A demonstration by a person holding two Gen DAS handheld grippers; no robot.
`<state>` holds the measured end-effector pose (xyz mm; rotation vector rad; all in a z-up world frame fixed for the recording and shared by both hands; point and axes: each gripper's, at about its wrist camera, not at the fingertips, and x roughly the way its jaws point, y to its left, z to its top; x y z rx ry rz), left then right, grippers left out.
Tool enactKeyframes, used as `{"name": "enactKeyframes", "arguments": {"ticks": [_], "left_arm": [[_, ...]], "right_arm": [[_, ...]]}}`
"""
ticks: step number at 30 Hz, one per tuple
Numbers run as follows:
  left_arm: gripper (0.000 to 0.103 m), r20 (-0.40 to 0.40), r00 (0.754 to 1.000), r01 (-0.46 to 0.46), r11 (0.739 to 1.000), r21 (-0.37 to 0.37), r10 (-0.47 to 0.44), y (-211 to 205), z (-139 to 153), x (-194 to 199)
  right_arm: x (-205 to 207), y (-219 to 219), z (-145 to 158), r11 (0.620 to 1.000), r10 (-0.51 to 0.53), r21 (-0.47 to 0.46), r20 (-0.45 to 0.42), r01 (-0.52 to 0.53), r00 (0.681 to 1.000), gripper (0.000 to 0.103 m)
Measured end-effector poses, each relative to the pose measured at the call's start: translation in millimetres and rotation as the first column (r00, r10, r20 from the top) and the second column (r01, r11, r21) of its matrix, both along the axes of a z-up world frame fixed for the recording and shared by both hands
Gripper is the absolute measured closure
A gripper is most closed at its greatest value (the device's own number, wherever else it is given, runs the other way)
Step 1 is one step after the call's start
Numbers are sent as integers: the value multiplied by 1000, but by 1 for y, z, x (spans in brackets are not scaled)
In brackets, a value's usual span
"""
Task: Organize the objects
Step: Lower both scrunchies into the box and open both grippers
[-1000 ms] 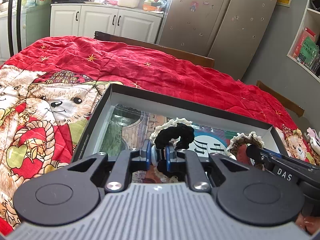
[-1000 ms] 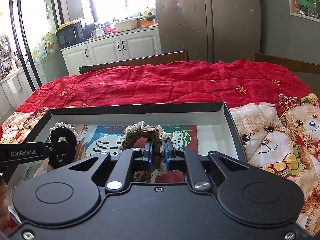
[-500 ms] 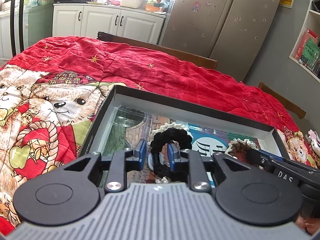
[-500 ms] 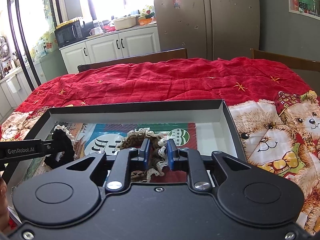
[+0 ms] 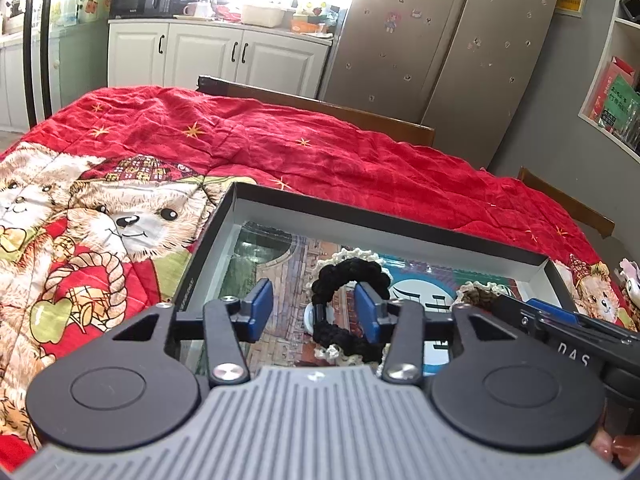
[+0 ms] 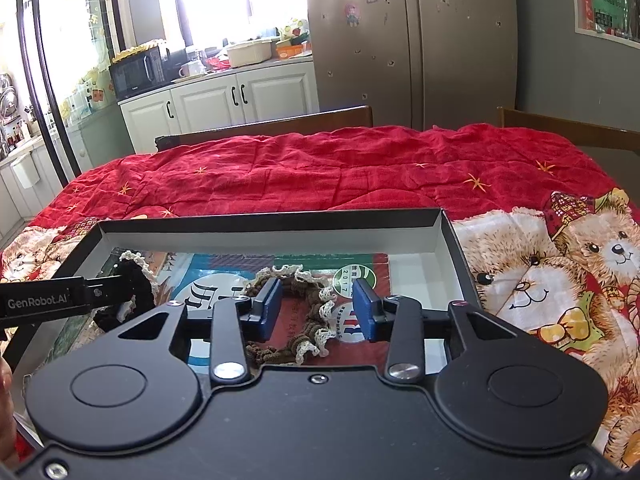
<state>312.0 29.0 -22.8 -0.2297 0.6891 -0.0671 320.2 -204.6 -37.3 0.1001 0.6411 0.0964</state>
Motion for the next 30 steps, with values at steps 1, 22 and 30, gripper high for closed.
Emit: {"name": "enactKeyframes", "arguments": {"ticks": [1,22,30], "left_arm": [[39,4,1000,-1,1000,5,1,-1,1,-1],[25,88,996,2,998,70,-9,-3,29,-37],[22,124,992,21,997,76,-30,-3,47,-64]], "right_arm": [[0,0,0,1000,1,-1,2,-1,1000,63],[-29,0,23,999,34,8,70,-35,997,58],[-58,0,45,998,58,12,116,-60,992,58]]}}
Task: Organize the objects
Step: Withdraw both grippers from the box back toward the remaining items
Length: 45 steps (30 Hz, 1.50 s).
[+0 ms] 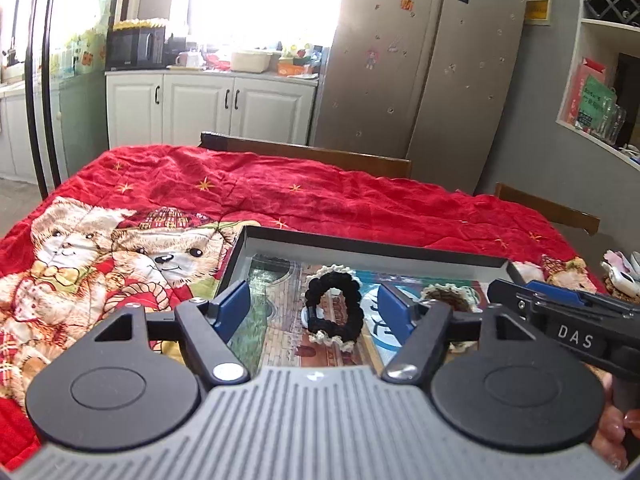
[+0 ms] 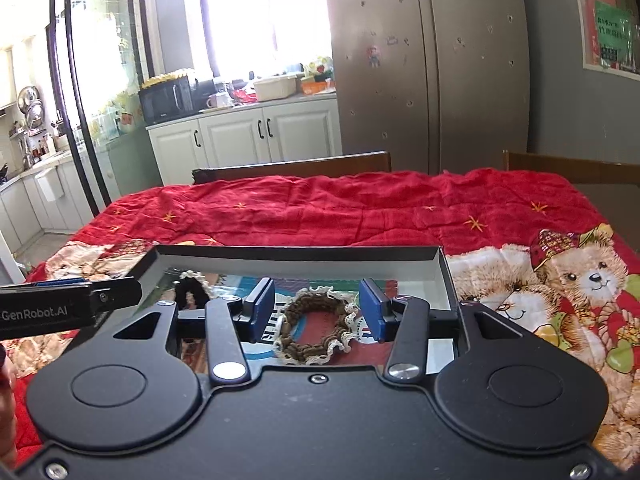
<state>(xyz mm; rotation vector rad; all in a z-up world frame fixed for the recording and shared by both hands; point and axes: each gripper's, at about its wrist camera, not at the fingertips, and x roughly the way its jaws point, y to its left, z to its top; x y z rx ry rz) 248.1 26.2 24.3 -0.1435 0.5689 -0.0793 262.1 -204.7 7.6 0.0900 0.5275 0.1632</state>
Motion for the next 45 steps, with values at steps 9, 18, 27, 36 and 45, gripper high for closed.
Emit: {"name": "enactKeyframes", "arguments": {"ticks": [9,18,27,36,45], "left_arm": [[19,40,999,28,999,25,-29,1,16,-35],[18,66,996,55,998,27,-57,4,24,-66],[16,83,994,72,997,30,-74,7,32,-95],[16,82,992,96,994,46,-100,6,31,-117],[16,74,991,108,993,51,-111,8,28,-136]], "right_arm": [[-31,-2,18,1000,6,0,28,-6,1000,57],[-69,5,32,999,38,-26,61,-36,997,57],[-106,16,37,995,85,-57,66,-81,994,56],[-136,20,39,992,114,-71,71,-109,991,54],[-159,15,39,992,116,-57,72,-112,991,54]]}}
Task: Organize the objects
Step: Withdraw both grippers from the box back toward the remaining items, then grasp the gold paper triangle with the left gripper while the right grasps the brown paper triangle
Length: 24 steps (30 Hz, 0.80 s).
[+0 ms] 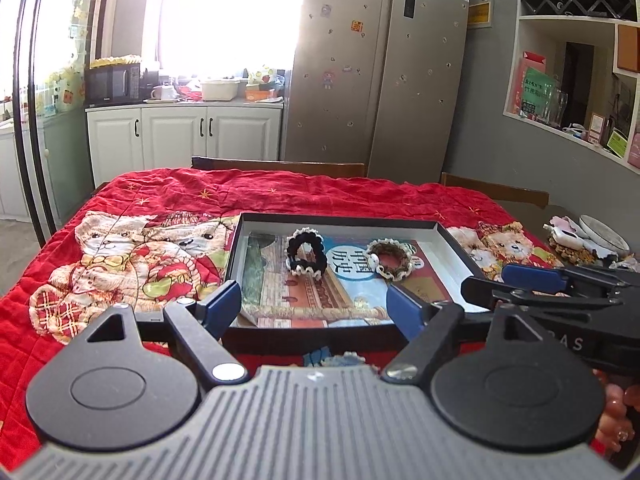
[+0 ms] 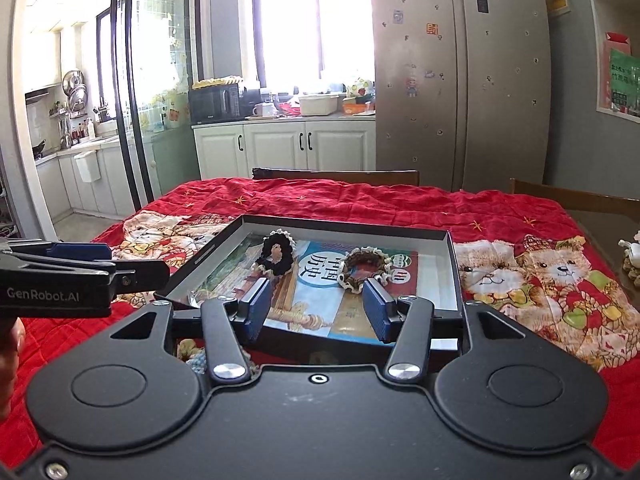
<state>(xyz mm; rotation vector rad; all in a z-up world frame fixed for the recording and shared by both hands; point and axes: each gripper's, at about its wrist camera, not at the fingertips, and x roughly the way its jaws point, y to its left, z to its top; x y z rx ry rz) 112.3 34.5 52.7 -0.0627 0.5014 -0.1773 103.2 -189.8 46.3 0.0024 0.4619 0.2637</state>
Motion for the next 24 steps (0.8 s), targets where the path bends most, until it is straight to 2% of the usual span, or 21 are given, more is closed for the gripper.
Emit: {"name": "enactKeyframes", "arguments": {"ticks": [10,19,24], "left_arm": [[15,-35,999,-1,999,36,2,8,-15,-17],[15,-82,997,10,999,33,-7,14,-36,-25],[14,-104,994,24,999,38,-20,15,-51,-27]], "right_arm": [[-29,-5,-8,1000,23,15,-9,-23,1000,53],[-55,10,-23,994,109,8,-15,-109,994,53],[-68,24,-38,987,158,-28,-43,-159,986,53]]}}
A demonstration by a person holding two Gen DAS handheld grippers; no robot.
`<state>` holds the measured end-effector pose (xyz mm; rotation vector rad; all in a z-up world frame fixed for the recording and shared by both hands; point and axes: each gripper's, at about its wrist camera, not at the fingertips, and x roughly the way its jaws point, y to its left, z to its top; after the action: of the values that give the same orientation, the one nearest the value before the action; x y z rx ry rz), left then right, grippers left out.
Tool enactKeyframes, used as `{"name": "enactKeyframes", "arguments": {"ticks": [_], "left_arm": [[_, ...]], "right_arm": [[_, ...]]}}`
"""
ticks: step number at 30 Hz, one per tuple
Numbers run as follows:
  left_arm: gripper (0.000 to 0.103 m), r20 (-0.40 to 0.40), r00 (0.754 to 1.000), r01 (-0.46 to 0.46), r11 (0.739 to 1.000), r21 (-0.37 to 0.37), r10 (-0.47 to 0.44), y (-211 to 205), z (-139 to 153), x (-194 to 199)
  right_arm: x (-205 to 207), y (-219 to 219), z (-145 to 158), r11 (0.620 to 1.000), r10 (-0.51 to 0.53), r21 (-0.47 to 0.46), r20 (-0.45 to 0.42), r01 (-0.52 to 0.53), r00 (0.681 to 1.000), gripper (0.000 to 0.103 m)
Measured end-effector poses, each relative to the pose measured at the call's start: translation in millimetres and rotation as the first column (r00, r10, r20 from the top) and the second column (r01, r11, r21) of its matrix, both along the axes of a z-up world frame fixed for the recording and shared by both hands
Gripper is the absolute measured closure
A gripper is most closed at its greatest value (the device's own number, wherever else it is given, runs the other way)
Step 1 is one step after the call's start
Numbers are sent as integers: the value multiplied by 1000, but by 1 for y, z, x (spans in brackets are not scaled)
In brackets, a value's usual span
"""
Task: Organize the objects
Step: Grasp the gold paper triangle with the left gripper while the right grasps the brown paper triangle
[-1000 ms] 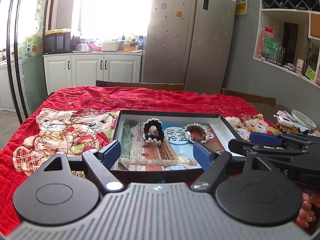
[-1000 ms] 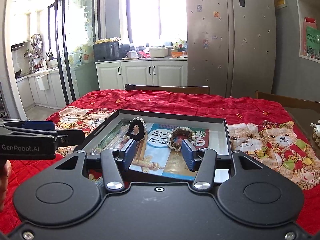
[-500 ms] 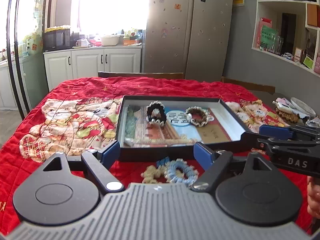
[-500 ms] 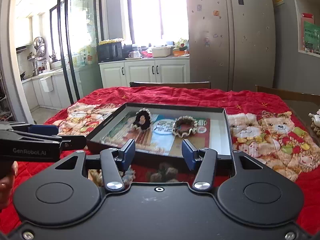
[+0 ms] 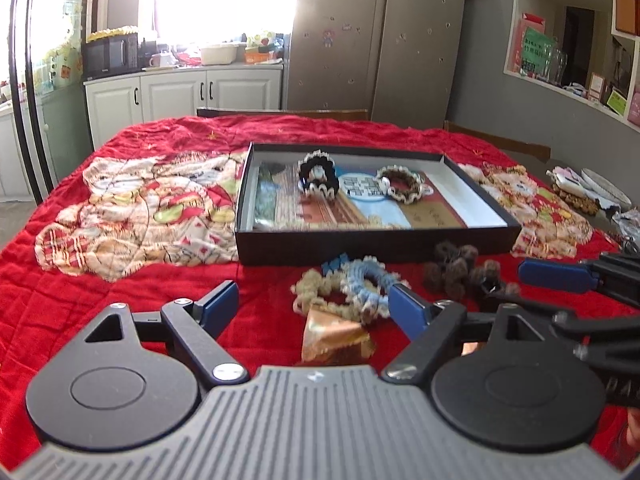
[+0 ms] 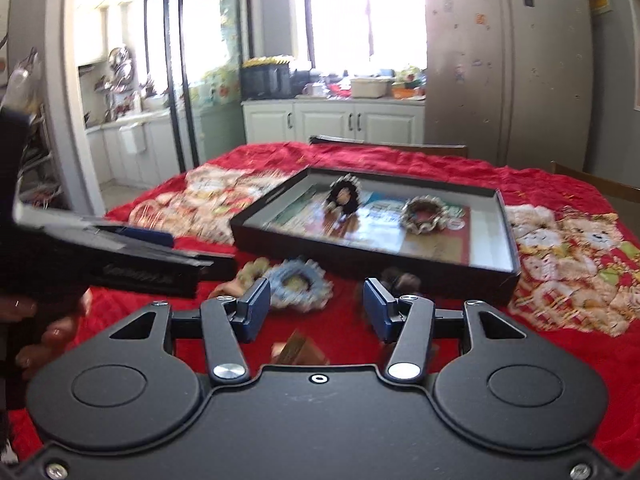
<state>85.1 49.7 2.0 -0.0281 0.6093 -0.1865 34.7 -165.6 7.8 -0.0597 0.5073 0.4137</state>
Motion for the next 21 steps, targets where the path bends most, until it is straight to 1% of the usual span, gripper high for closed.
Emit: {"name": "enactKeyframes", "arguments": {"ticks": [3,6,13,21], "left_arm": [[14,-3,1000,2,1000,9,-2,1,-6,-1],[14,-12,1000,3,1000,11,-2,2,-12,0],[14,-38,999,24,1000,16,-23,-2,-25,2],[14,-61,998,17,999,27,-15,-4,-36,9]], "right_arm": [[-5,5,-12,1000,9,-17,-23,-10,1000,53],[-6,7,-20,1000,10,1,-52,-10,999,53],[-8,11,-29,1000,7,-18,-60,-8,998,53],[-7,16,-39,999,4,-34,-81,-7,997,53]]}}
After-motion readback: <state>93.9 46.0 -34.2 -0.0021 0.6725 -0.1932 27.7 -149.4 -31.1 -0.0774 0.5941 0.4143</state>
